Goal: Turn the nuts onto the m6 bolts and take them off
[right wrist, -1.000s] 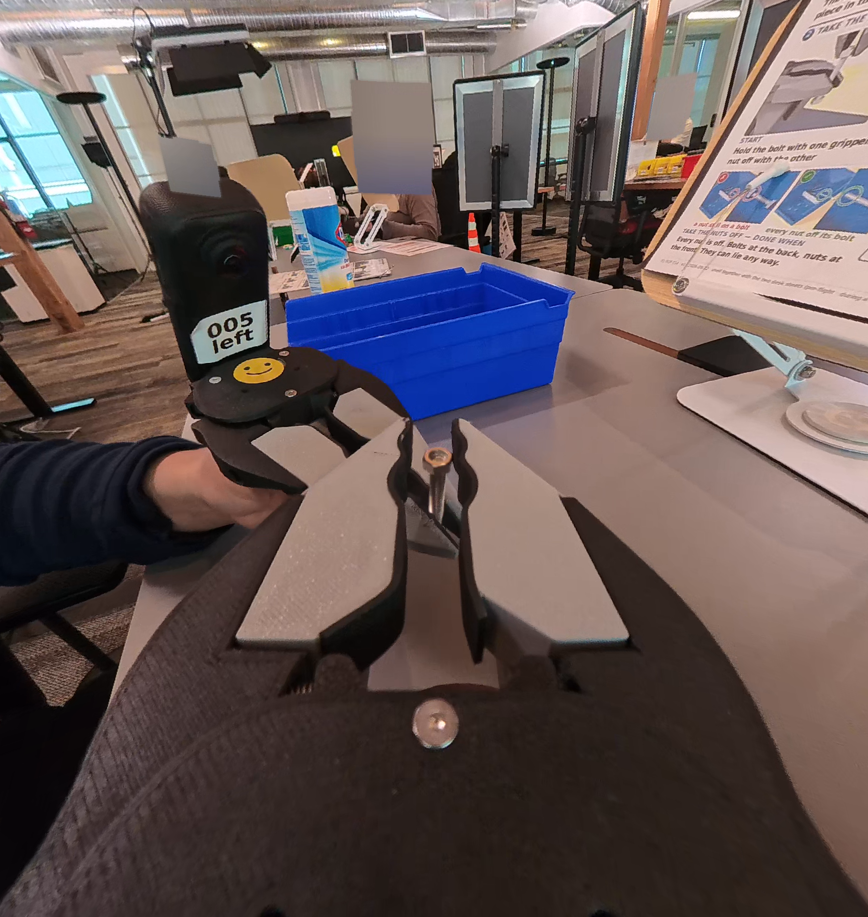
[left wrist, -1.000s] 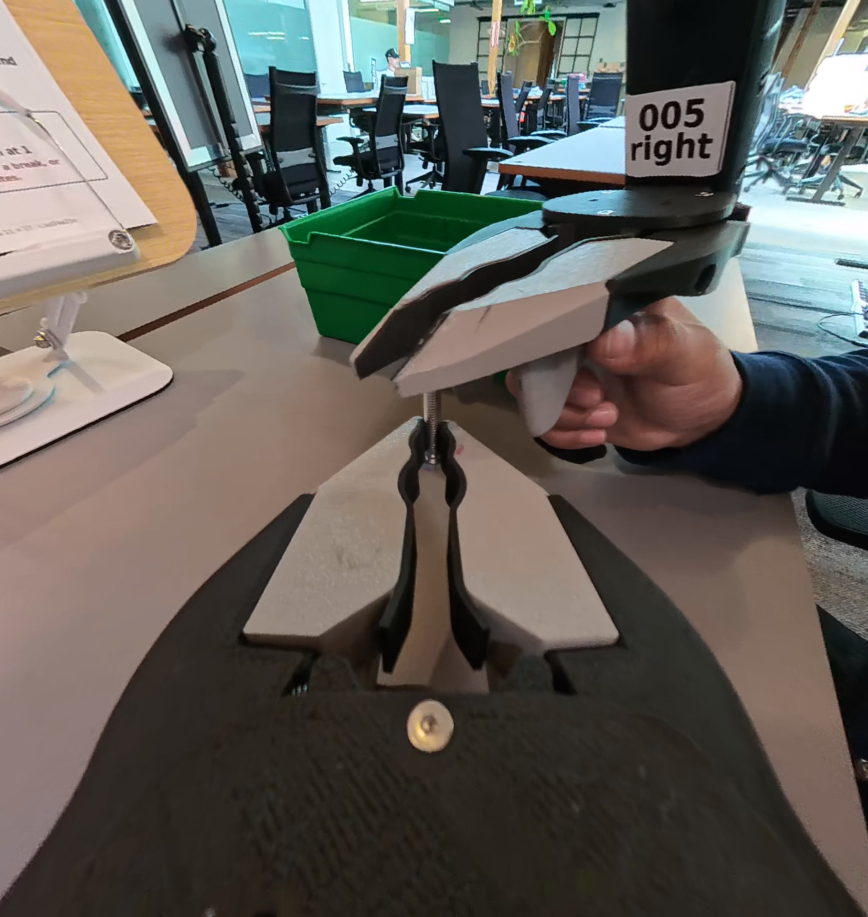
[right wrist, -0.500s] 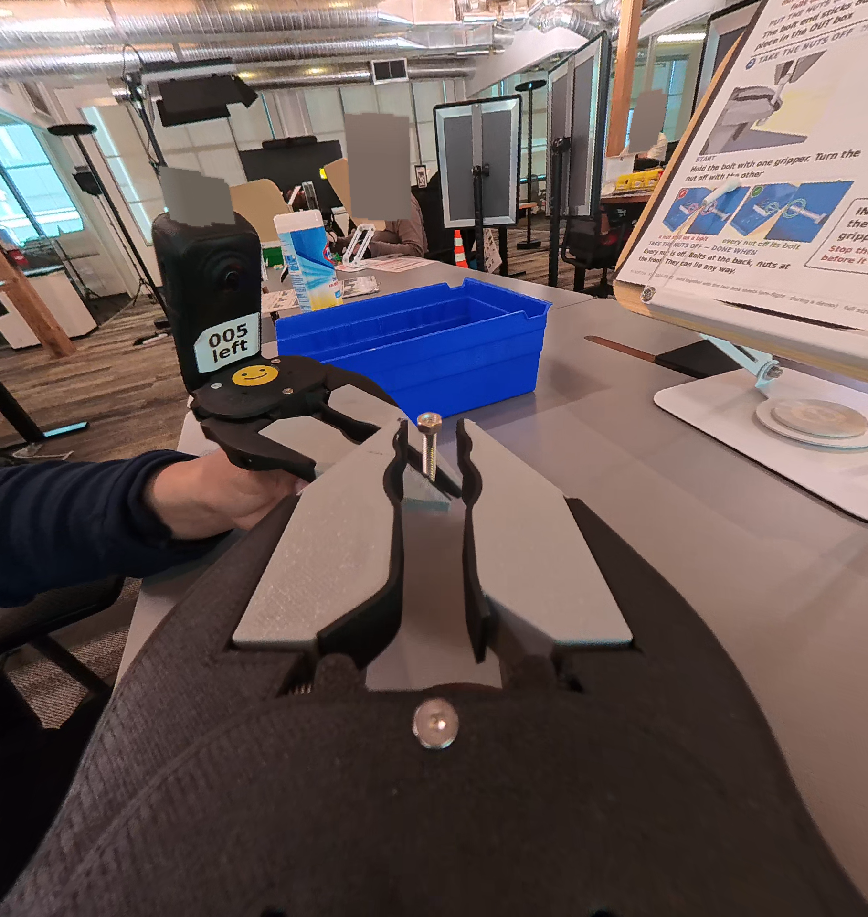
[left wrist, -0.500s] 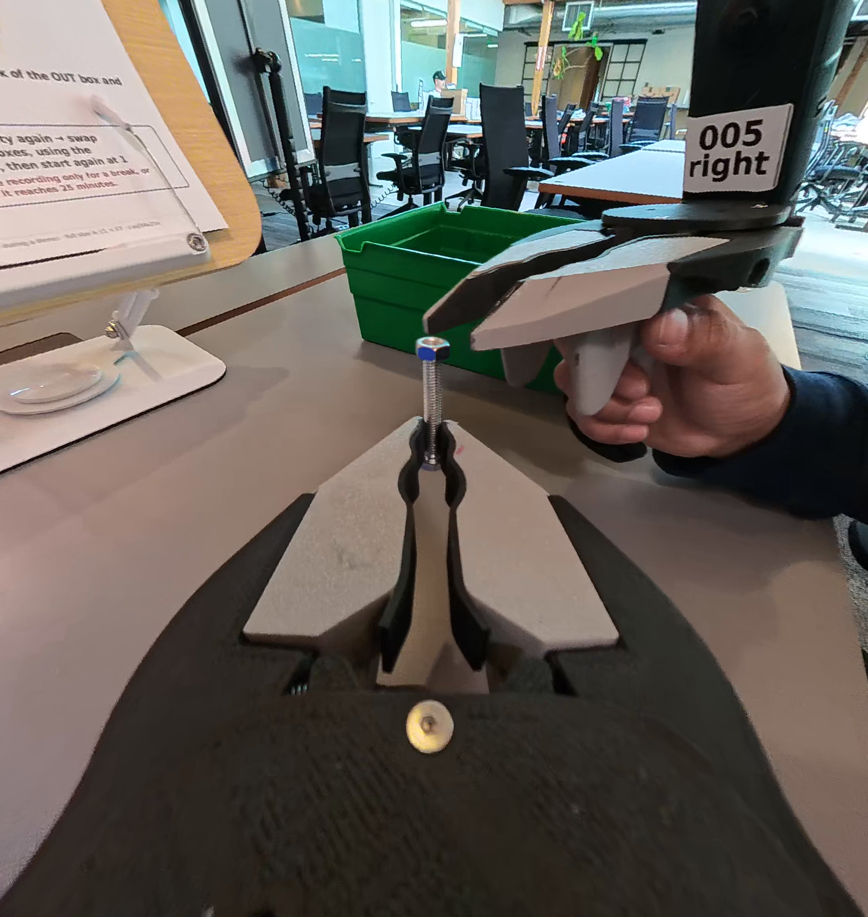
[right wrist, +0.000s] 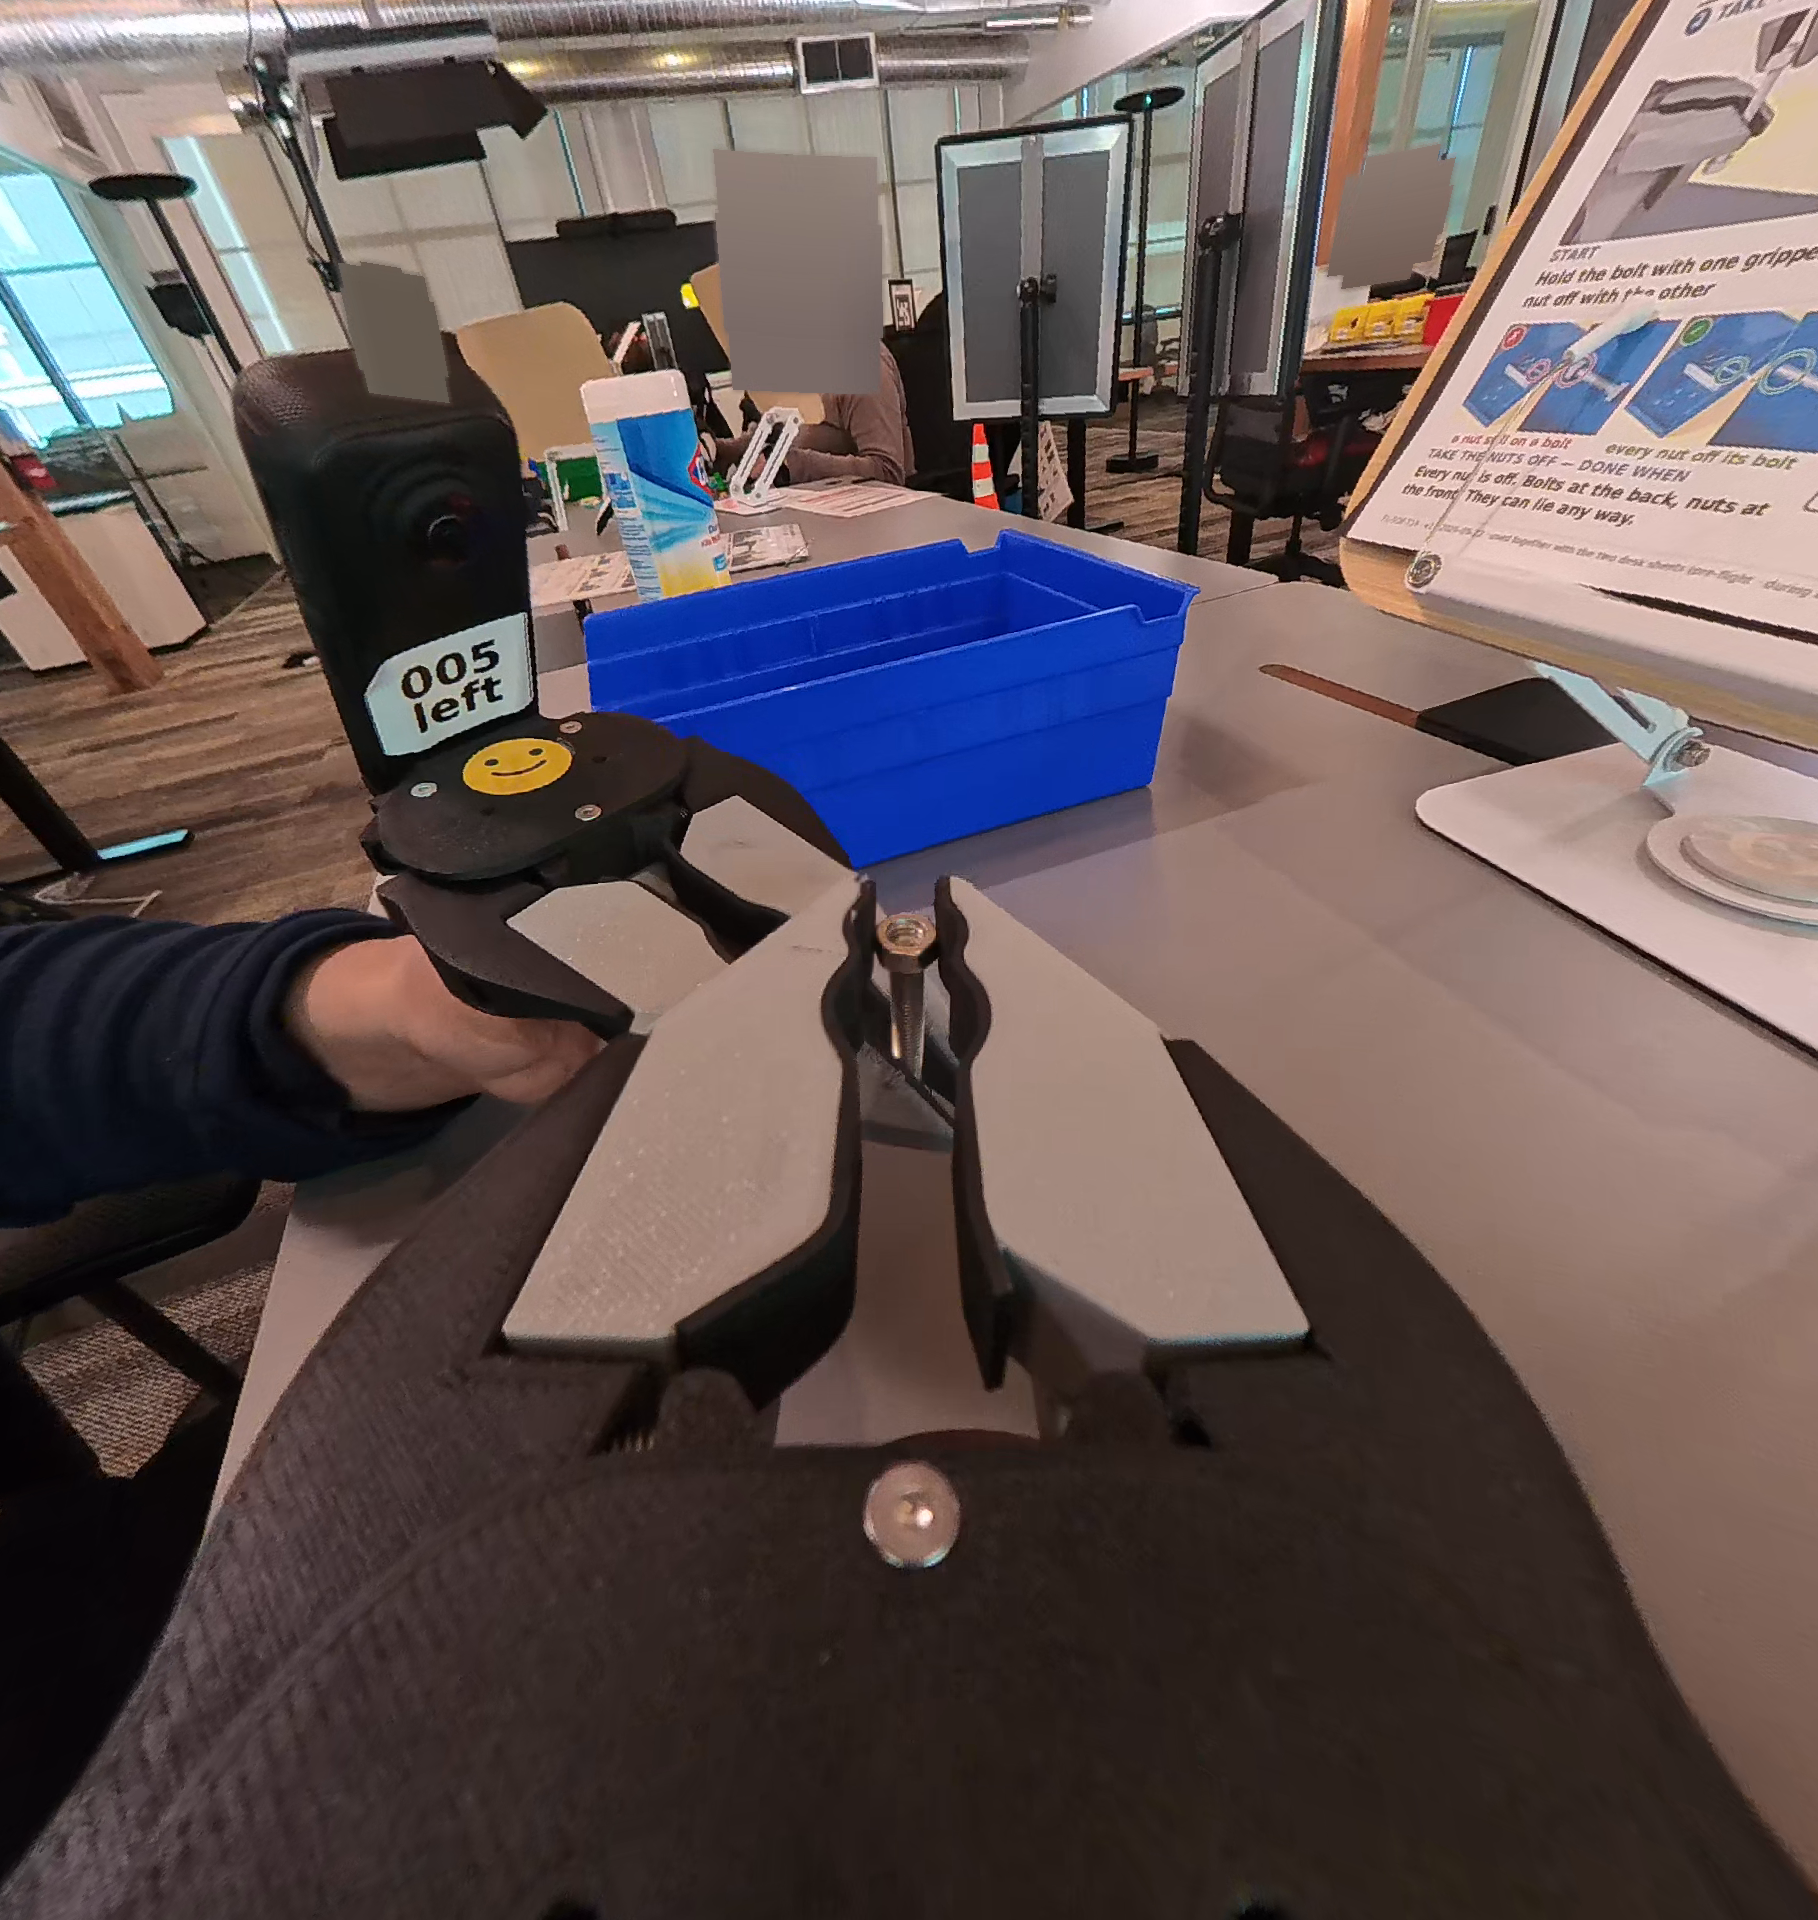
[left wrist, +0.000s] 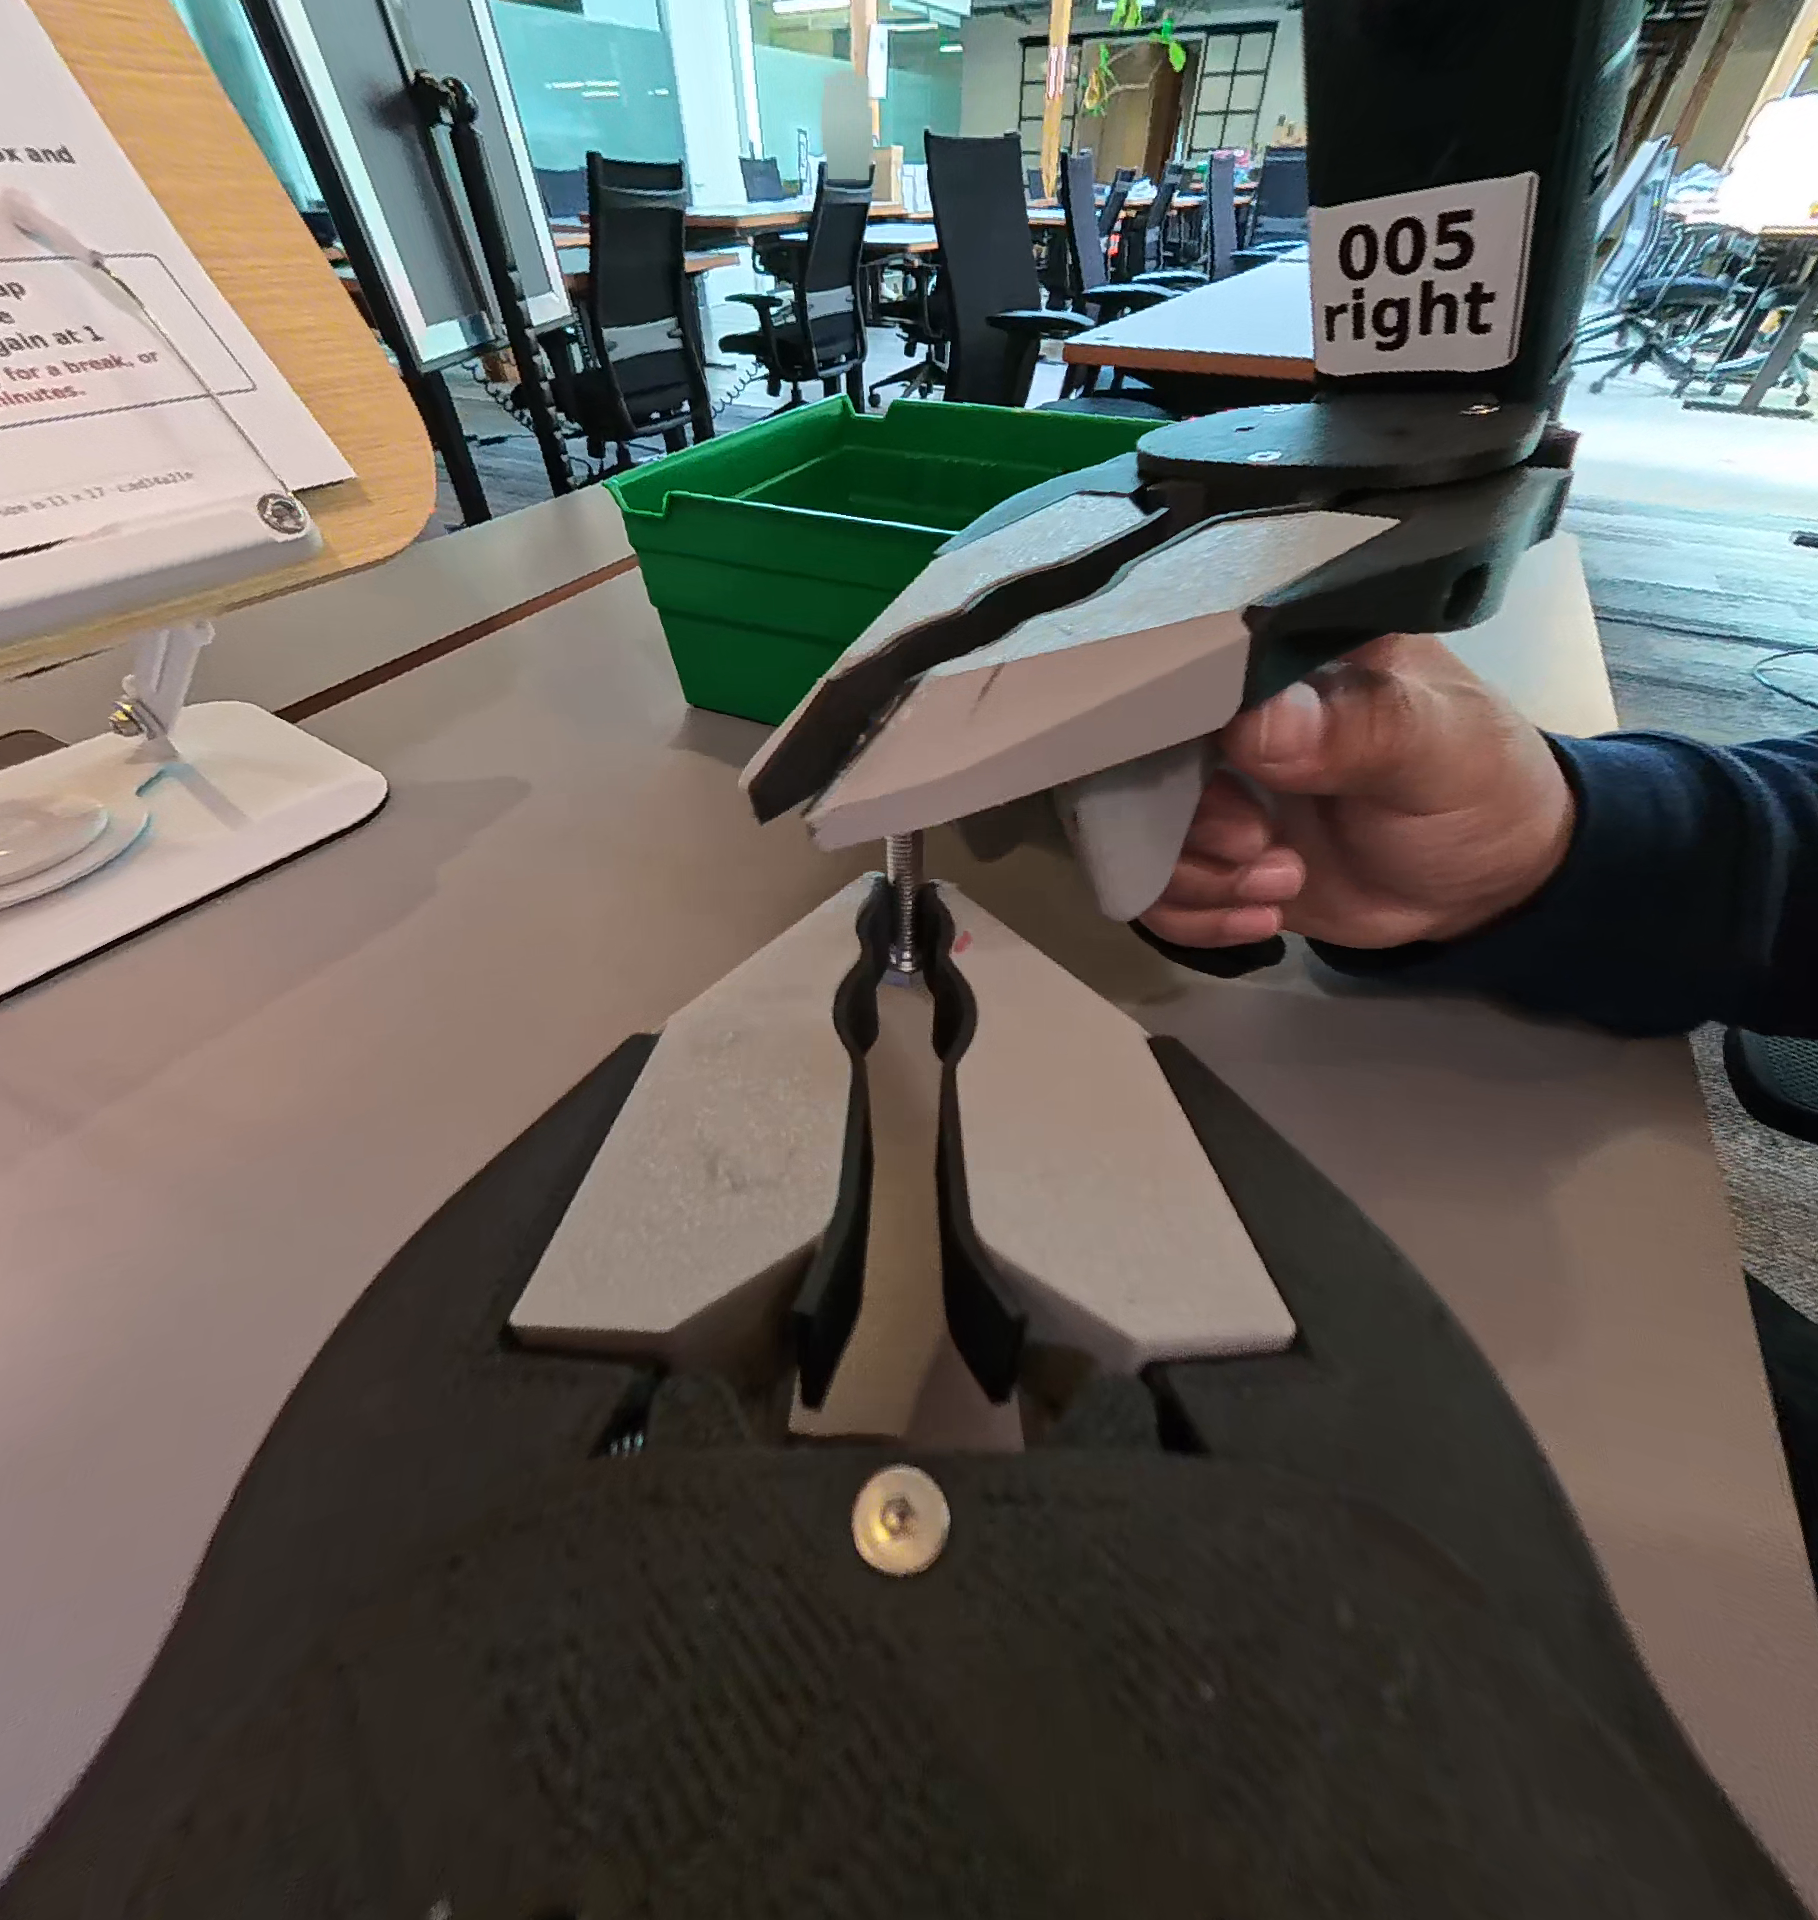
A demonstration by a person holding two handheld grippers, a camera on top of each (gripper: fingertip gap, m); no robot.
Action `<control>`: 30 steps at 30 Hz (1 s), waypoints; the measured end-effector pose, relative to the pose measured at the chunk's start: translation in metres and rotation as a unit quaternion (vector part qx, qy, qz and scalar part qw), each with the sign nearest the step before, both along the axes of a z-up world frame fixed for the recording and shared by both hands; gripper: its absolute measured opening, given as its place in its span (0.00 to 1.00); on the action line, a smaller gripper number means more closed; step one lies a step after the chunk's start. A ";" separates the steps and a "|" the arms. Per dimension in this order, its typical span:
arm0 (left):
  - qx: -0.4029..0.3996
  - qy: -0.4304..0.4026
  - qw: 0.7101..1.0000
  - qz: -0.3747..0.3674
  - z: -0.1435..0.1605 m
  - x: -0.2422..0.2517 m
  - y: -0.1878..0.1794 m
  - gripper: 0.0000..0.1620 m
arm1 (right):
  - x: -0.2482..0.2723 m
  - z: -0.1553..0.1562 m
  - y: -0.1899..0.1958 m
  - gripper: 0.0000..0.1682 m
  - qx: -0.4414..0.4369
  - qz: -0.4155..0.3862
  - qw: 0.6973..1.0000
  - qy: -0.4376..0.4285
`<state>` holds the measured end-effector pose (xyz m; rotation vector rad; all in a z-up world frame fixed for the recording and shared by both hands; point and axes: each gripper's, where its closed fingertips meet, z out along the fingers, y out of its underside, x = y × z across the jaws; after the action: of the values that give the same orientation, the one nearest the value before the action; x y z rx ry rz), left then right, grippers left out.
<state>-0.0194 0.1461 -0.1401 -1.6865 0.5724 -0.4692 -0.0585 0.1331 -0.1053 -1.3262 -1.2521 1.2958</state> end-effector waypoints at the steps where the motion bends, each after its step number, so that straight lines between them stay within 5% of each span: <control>1: -0.001 0.000 1.000 -0.001 0.000 0.000 0.000 0.02 | 0.000 0.000 0.000 0.05 0.000 0.001 1.000 0.000; 16: -0.010 -0.013 1.000 -0.024 -0.002 0.005 -0.002 0.02 | 0.001 0.000 -0.003 0.04 -0.016 0.015 1.000 0.001; 30: -0.004 -0.035 0.999 0.040 0.005 -0.023 0.008 0.02 | 0.008 0.008 0.007 0.11 -0.004 -0.011 1.000 0.016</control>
<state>-0.0423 0.1542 -0.1355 -1.6875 0.4496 -0.4713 -0.0502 0.1403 -0.0977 -1.3169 -1.2084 1.3017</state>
